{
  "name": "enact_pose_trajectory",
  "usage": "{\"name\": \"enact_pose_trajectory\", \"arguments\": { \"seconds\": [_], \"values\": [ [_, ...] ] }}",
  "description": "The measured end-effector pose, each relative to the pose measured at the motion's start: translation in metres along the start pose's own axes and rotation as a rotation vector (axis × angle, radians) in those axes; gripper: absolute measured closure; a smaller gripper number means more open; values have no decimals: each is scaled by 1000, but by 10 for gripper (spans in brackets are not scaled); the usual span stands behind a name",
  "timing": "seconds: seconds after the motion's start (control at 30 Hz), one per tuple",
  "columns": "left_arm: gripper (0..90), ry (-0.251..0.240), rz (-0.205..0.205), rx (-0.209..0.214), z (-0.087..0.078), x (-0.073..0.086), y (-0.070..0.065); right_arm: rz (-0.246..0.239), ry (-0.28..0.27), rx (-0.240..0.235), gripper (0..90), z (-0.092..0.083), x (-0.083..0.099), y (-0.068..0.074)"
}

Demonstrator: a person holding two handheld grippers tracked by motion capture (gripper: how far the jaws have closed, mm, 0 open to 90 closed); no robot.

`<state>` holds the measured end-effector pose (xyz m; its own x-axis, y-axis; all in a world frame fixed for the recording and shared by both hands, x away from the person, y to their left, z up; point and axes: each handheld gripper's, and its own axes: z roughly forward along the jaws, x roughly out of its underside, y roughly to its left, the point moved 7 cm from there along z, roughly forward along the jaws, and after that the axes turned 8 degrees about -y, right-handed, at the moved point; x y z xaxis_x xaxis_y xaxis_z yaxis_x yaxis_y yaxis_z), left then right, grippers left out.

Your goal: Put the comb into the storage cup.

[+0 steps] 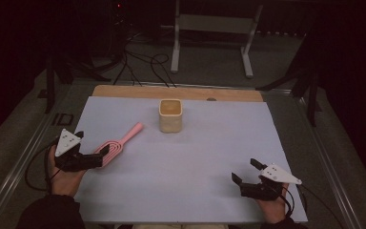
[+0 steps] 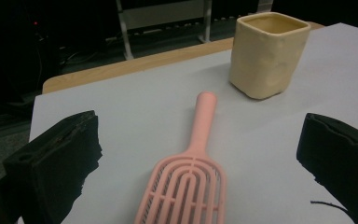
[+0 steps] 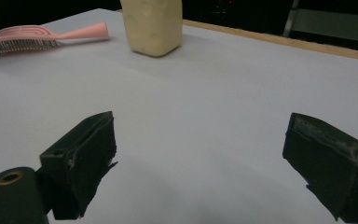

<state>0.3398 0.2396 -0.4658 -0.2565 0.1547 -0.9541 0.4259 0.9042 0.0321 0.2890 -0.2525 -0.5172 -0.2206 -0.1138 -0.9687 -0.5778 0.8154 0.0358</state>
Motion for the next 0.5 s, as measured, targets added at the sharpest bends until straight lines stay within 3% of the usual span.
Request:
{"name": "enact_pose_trajectory", "arguments": {
  "seconds": [0.5],
  "values": [
    [0, 18, 50, 36, 34, -9, -10, -10, 2, 1, 92, 1, 0, 1]
  ]
}}
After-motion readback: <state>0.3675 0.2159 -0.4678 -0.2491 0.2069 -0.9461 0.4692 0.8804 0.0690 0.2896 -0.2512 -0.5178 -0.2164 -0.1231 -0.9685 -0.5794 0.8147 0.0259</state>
